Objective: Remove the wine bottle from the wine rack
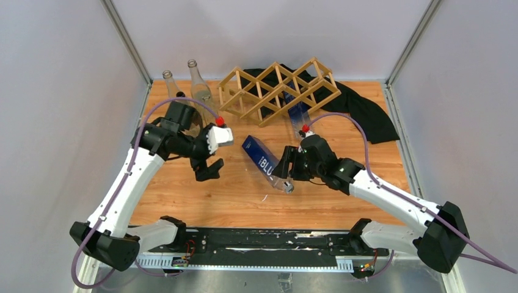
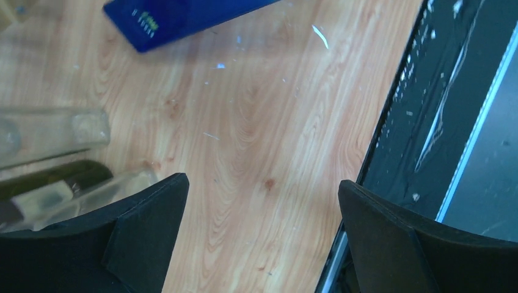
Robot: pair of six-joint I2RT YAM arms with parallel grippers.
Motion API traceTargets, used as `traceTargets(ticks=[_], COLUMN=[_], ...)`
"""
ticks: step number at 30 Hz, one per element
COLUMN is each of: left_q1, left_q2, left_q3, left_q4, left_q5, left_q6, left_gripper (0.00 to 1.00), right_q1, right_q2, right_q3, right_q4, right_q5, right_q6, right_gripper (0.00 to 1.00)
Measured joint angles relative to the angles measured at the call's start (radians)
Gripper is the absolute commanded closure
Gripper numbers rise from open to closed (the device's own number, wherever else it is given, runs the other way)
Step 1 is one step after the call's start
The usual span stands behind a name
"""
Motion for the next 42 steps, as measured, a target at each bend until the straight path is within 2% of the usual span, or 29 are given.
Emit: traceTargets(ticks=[3, 6, 13, 17, 27, 42], left_q1=[-0.092, -0.137, -0.181, -0.199, -0.232, -0.292], left_q2=[0.010, 0.031, 0.124, 0.132, 0.083, 0.038], left_q3=[-0.034, -0.039, -0.041, -0.099, -0.267, -0.360], left_q4=[-0.003, -0.005, 0.013, 0.063, 0.254, 0.386], left_q5=[-0.047, -0.060, -0.012, 0.026, 0.043, -0.014], left_q6=[0.067, 0.124, 0.225, 0.266, 0.230, 0.159], left_gripper=[0.00, 0.00, 0.00, 0.00, 0.00, 0.02], right_q1=[0.000, 0.000, 0.001, 0.000, 0.001, -0.002], right_q2=[0.003, 0.010, 0.076, 0.142, 0.252, 0.298], right_q3=[0.071, 0.130, 0.236, 0.291, 0.359, 0.389], right_q4=[-0.066, -0.129, -0.229, -0.252, -0.239, -0.237], right_q5=[-0.061, -0.119, -0.261, -0.327, -0.433, -0.489], right_q6=[-0.024, -0.046, -0.082, -0.102, -0.110, -0.129], right_gripper=[1.00, 1.00, 1.00, 1.00, 1.00, 1.00])
